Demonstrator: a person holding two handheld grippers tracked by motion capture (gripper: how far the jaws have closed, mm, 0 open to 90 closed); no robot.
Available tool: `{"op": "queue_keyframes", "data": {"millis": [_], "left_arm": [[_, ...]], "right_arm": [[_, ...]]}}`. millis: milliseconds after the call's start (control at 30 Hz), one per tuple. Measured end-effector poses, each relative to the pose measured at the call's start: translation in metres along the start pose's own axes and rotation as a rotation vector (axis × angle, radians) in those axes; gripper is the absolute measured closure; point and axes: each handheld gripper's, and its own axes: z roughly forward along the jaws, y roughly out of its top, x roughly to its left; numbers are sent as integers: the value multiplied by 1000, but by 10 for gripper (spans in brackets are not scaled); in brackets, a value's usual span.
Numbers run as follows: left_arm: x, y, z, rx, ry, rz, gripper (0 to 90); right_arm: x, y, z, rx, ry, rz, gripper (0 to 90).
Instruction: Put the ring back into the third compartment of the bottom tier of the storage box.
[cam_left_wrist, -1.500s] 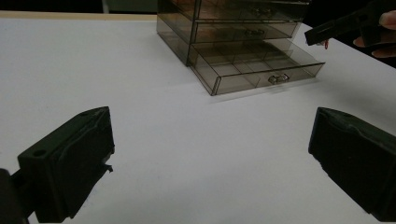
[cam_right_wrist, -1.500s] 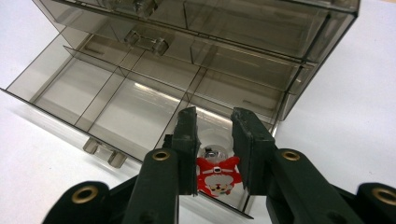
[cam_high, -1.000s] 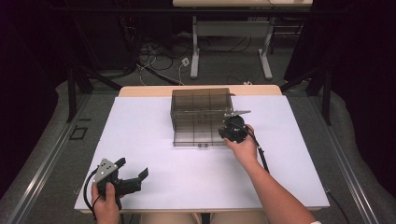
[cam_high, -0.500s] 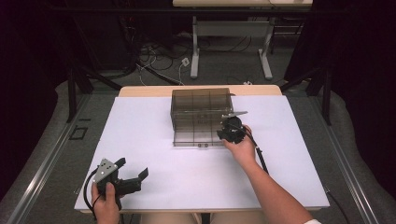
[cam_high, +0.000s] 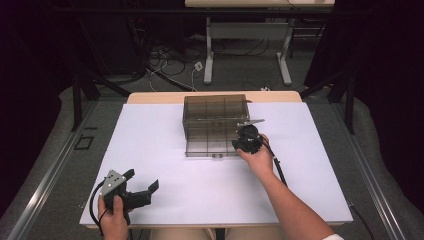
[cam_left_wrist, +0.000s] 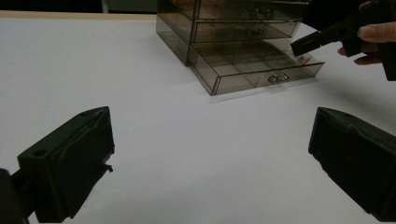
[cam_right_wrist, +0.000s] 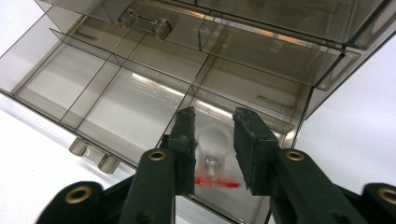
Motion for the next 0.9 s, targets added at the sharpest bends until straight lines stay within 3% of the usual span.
{"op": "queue_keyframes", "data": {"millis": [367, 900], "left_arm": [[-1, 0, 0, 0, 0, -3, 3], [-1, 0, 2, 2, -1, 3, 3]], "right_arm": [[0, 0, -2, 6, -1, -11, 584], [-2, 3, -10, -42, -17, -19, 443]]}}
